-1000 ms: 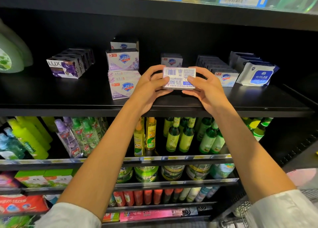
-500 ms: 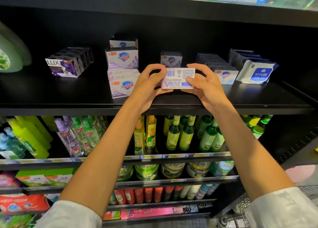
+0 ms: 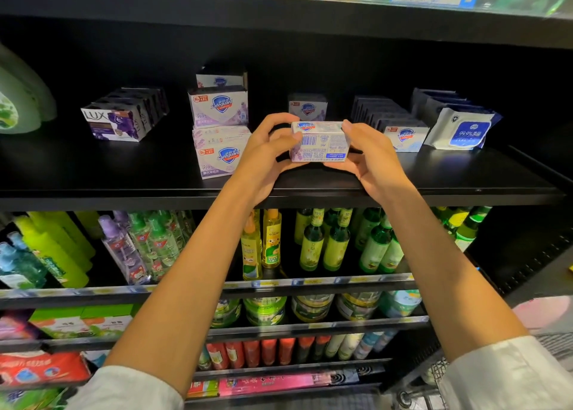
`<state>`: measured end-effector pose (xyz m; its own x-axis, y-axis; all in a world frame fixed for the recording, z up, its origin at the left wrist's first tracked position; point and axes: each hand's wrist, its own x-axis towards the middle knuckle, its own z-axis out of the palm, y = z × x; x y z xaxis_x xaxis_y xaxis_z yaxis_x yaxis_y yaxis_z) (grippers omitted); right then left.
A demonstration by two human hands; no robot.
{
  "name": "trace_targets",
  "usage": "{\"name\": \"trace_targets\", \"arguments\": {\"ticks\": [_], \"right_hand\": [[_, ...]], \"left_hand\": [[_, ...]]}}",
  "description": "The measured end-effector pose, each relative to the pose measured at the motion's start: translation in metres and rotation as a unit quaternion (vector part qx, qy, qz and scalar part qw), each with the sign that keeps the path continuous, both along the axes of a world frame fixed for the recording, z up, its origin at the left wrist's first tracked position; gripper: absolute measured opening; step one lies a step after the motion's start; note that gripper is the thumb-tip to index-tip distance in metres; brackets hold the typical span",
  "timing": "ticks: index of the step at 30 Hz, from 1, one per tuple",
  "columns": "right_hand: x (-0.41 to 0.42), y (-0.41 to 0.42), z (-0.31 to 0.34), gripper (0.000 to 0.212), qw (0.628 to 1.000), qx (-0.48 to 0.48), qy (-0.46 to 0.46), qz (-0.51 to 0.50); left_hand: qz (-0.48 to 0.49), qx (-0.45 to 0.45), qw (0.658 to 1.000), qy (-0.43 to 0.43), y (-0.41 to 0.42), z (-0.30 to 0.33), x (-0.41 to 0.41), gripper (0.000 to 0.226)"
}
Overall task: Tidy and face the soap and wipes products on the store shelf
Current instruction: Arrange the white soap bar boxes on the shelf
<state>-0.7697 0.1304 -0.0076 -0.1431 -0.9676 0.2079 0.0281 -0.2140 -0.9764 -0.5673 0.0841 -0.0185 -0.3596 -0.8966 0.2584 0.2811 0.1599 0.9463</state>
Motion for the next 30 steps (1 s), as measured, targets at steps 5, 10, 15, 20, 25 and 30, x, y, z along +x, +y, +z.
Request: {"name": "trace_targets", "arguments": {"ticks": [5, 10, 15, 20, 25, 30], "right_hand": [[-0.0001, 0.0012, -0.0012, 0.015, 1.000, -0.016, -0.015, 0.001], [-0.0029, 0.0000, -0.0026, 0.009, 0.999, -0.028, -0.020, 0.007], [-0.0051, -0.0021, -0.0048, 0.021, 1.000, -0.021, -0.006, 0.013], [-0.0049, -0.0051, -0.0030, 0.035, 0.999, -0.001, -0.040, 0.011], [-0.0054, -0.0058, -0.0043, 0.026, 0.999, -0.012, -0.035, 0.012], [-0.0092, -0.0054, -0.0075, 0.024, 0.999, -0.031, -0.034, 0.014]], "left_hand": [[-0.005, 0.036, 0.999, 0.016, 0.0010, 0.0024, -0.0003, 0.038], [-0.006, 0.074, 0.997, 0.008, 0.0015, 0.0043, -0.0042, 0.026], [-0.003, 0.083, 0.996, 0.023, 0.0009, 0.0031, -0.0050, 0.013], [-0.002, 0.071, 0.997, 0.023, 0.0007, 0.0026, -0.0047, 0.028], [-0.010, 0.062, 0.998, 0.027, 0.0004, 0.0018, -0.0023, 0.028], [-0.021, 0.057, 0.997, 0.038, 0.0024, 0.0017, -0.0013, 0.037]]}}
